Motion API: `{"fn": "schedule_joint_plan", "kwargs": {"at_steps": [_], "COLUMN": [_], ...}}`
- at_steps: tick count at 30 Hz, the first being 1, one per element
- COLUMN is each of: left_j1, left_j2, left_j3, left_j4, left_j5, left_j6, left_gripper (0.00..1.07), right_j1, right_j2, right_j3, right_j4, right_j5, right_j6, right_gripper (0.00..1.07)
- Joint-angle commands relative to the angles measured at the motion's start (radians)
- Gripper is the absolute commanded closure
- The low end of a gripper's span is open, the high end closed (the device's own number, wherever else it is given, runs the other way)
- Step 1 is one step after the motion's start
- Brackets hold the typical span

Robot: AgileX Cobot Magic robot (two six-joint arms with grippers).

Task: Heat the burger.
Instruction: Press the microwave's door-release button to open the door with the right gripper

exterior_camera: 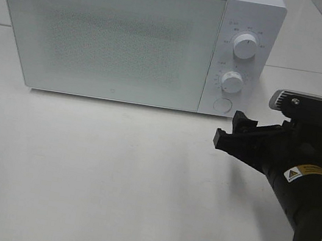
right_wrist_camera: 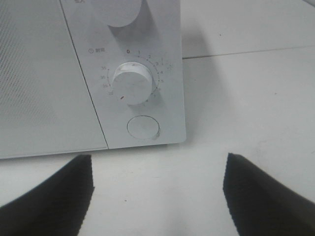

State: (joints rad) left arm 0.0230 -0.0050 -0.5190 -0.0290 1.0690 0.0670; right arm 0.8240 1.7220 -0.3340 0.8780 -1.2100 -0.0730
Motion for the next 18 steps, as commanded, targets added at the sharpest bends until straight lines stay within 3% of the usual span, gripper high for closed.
{"fn": "schedule_joint_plan", "kwargs": {"at_steps": [1,3,6,8,9,18], "left_j1": [0.001,0.001,0.001,0.001,0.001,0.001], "left_j2": [-0.015,-0.015,-0.015,-0.015,-0.015,-0.015], "left_j3": [0.003,0.003,0.003,0.003,0.003,0.003], "left_j4": [0.0,0.0,0.0,0.0,0.0,0.0], "left_j5": [0.001,0.001,0.001,0.001,0.001,0.001], "left_j6": [0.001,0.001,0.001,0.001,0.001,0.001], "left_gripper": [0.07,0.07,0.07,0.07,0.07,0.07], "right_j1": [0.005,0.005,0.005,0.005,0.005,0.005], "right_j2": [0.001,0.001,0.001,0.001,0.001,0.001], "right_j3": [-0.002,-0.002,-0.002,-0.002,-0.002,-0.002], "right_j4": [-0.001,-0.001,-0.001,-0.001,-0.001,-0.001], "right_j5": [-0.076,-0.072,-0.072,-0.072,-0.072,-0.072], "right_j6": [0.082,0.312,0.375,0.593,0.593,1.083], "right_gripper": [0.34,0.34,0.35,0.4,0.4,0.72]}}
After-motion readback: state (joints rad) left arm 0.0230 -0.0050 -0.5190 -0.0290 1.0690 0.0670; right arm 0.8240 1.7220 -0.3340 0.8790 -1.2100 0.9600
